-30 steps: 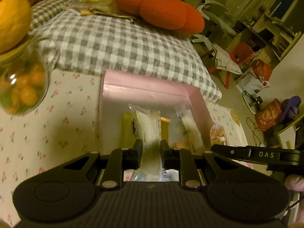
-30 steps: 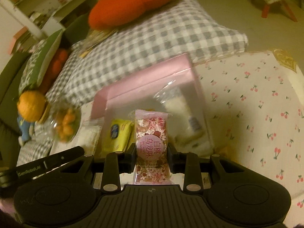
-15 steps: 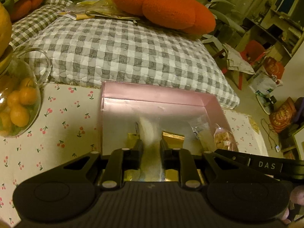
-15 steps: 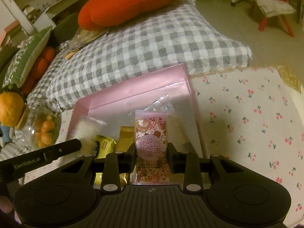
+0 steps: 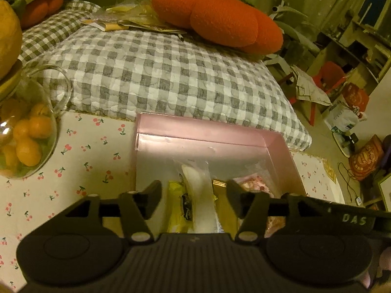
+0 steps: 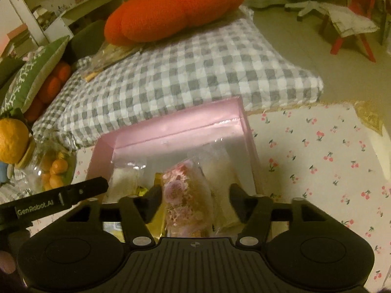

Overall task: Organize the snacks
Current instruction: 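Open both tools to drop the white bag and pink packet into the box, then withdraw both tools from the box and move them back to the pile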

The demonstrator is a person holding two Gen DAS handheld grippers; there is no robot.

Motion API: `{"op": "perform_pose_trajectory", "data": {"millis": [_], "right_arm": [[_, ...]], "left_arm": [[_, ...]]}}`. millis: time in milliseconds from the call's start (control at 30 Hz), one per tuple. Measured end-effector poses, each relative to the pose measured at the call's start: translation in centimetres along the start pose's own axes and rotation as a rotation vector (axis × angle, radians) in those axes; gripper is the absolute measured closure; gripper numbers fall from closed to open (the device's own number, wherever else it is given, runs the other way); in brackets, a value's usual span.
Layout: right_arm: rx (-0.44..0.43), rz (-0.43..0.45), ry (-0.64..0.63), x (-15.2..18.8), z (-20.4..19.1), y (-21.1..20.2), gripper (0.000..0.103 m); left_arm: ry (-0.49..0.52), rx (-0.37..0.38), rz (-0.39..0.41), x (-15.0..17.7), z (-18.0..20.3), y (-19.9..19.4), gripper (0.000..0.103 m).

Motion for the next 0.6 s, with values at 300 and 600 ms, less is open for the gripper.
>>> {"op": "perform_pose_trajectory", "data": {"millis": [300, 600], "right_arm": [[0.02, 0.047, -0.068, 0.4, -0.7, -3.0, 0.014], [0.04, 0.131, -0.112, 2.1, -1.3, -6.9, 0.009]], "left_arm": [[-0.012, 0.003, 0.017, 1.0, 0.2, -2.1, 0.014], [0.033, -0.021, 0.027, 3.4, 0.6, -4.4, 0.004]]}}
Point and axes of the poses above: each gripper's, at about its wrist camera, not at the fingertips, and y roughly the way its jaws point, z to its right, x to its underside, the point moved 1 cm from there along y, roughly the way its jaws point, and after that the axes turned 1 degree about x, right-handed, at the moved point
